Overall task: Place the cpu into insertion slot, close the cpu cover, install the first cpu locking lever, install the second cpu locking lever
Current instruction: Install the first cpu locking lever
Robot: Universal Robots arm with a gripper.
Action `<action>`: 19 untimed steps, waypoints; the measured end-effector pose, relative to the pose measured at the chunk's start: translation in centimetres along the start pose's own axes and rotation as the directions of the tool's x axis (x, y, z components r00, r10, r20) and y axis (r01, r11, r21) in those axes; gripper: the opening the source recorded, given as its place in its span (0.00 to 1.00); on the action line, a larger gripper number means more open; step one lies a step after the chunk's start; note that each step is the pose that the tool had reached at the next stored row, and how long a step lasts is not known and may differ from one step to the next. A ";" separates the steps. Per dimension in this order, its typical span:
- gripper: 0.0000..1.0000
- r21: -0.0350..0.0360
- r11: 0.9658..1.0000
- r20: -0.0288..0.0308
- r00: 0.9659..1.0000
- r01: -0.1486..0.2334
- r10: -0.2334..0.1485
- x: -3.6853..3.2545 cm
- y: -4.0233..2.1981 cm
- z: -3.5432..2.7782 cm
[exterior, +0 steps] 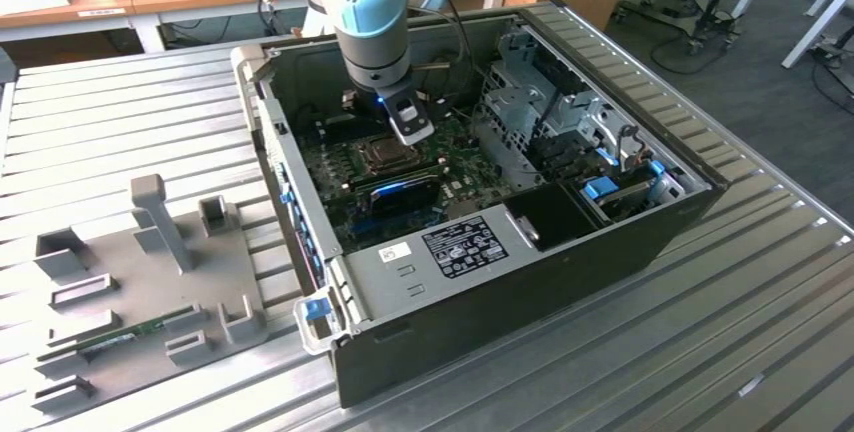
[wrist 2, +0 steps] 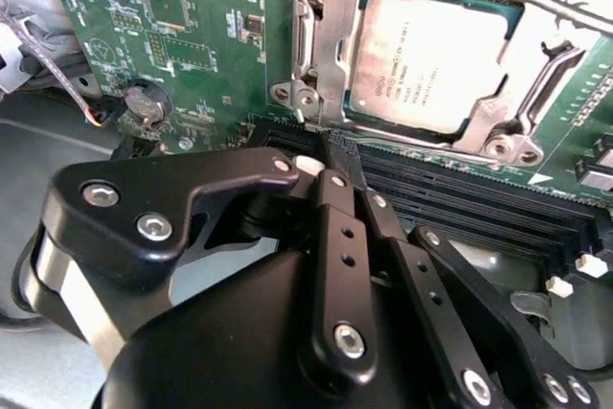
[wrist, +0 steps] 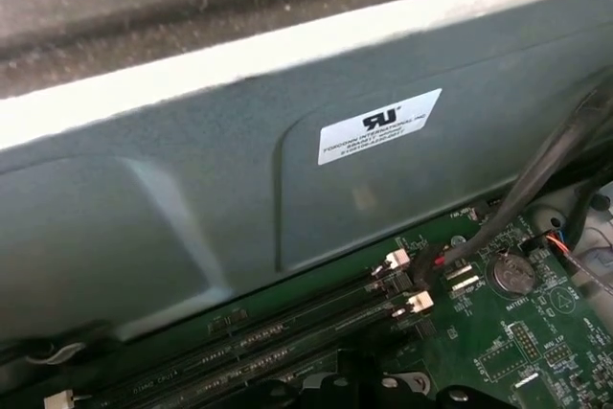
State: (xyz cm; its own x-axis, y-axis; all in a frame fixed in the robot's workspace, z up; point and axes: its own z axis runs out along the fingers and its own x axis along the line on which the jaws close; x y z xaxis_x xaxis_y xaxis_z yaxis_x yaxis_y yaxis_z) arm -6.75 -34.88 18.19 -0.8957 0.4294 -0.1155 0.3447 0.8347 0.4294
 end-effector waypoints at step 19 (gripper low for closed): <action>0.10 -0.035 0.999 -0.013 1.000 -0.011 0.011 -0.24 0.92 -1.91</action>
State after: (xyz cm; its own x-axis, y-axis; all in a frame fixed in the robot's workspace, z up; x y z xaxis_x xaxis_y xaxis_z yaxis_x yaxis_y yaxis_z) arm -6.75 -34.87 20.33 -0.8956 0.4336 -0.0993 0.3445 0.8173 0.4618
